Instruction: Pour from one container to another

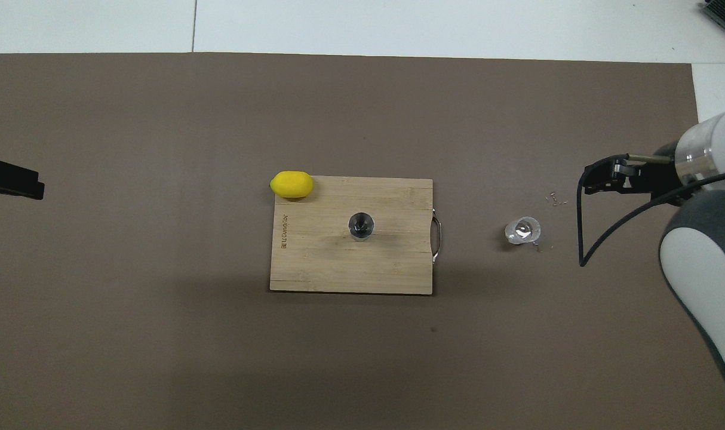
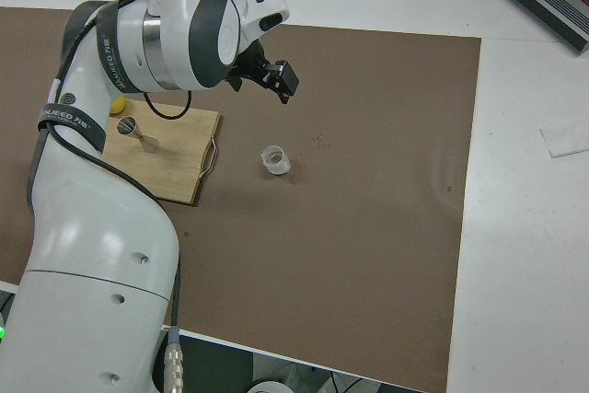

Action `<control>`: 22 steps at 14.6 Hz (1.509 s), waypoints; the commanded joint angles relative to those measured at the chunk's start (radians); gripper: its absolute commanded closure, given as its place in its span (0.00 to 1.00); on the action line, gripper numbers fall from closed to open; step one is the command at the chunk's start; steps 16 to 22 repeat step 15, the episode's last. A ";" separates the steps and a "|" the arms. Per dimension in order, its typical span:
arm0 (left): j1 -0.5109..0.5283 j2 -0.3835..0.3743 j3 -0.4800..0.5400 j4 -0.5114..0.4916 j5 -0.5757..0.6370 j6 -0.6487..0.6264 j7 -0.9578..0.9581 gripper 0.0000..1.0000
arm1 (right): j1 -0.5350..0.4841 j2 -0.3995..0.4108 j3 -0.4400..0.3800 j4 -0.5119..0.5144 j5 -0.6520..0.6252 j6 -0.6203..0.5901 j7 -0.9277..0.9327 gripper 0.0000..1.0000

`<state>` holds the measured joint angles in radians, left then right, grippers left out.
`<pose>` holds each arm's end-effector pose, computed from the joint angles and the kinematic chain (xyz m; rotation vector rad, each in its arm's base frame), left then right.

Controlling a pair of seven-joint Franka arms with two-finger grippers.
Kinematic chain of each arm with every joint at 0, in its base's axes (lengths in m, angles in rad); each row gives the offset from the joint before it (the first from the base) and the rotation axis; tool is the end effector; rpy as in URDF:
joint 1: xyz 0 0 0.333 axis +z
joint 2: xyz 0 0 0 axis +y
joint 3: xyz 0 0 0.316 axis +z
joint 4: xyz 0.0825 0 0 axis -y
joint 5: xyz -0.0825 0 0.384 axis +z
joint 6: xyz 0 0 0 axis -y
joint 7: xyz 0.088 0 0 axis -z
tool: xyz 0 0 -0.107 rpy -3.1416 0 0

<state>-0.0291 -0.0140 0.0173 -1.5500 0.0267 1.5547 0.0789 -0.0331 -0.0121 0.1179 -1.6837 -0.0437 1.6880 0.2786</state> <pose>0.5489 -0.0035 0.6406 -3.1113 0.1401 -0.0277 0.5571 0.0435 0.5879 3.0863 -0.2926 0.0374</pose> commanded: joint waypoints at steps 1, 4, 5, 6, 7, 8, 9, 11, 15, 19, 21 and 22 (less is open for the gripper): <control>0.012 -0.017 -0.010 -0.016 0.010 0.015 -0.010 0.00 | -0.008 0.038 0.013 0.110 0.005 -0.120 -0.016 0.00; 0.014 -0.017 -0.010 -0.015 0.010 0.013 -0.010 0.00 | -0.004 0.026 0.032 0.104 0.008 -0.157 -0.016 0.00; 0.014 -0.017 -0.010 -0.012 0.010 0.013 -0.010 0.00 | -0.005 0.018 0.034 0.096 0.011 -0.166 -0.019 0.00; 0.014 -0.015 -0.010 -0.010 0.009 0.013 -0.010 0.00 | -0.007 0.009 0.032 0.073 0.018 -0.166 -0.022 0.00; 0.014 -0.017 -0.010 -0.010 0.009 0.011 -0.011 0.00 | -0.011 -0.005 0.032 0.047 0.025 -0.163 -0.025 0.00; 0.012 -0.017 -0.010 -0.009 0.009 0.011 -0.011 0.00 | -0.013 -0.009 0.032 0.032 0.031 -0.157 -0.026 0.00; 0.012 -0.015 -0.010 -0.009 0.009 0.010 -0.011 0.00 | -0.014 -0.012 0.032 0.029 0.031 -0.154 -0.027 0.00; 0.012 -0.017 -0.010 -0.009 0.009 0.011 -0.011 0.00 | -0.016 -0.014 0.032 0.027 0.036 -0.152 -0.027 0.00; 0.014 -0.017 -0.010 -0.012 0.009 0.013 -0.010 0.00 | -0.016 -0.014 0.032 0.027 0.036 -0.143 -0.024 0.00; 0.014 -0.017 -0.010 -0.012 0.009 0.013 -0.010 0.00 | -0.016 -0.014 0.032 0.027 0.036 -0.143 -0.024 0.00; 0.014 -0.017 -0.010 -0.012 0.009 0.013 -0.010 0.00 | -0.016 -0.014 0.032 0.027 0.036 -0.143 -0.024 0.00; 0.014 -0.017 -0.010 -0.012 0.009 0.013 -0.010 0.00 | -0.016 -0.014 0.032 0.027 0.036 -0.143 -0.024 0.00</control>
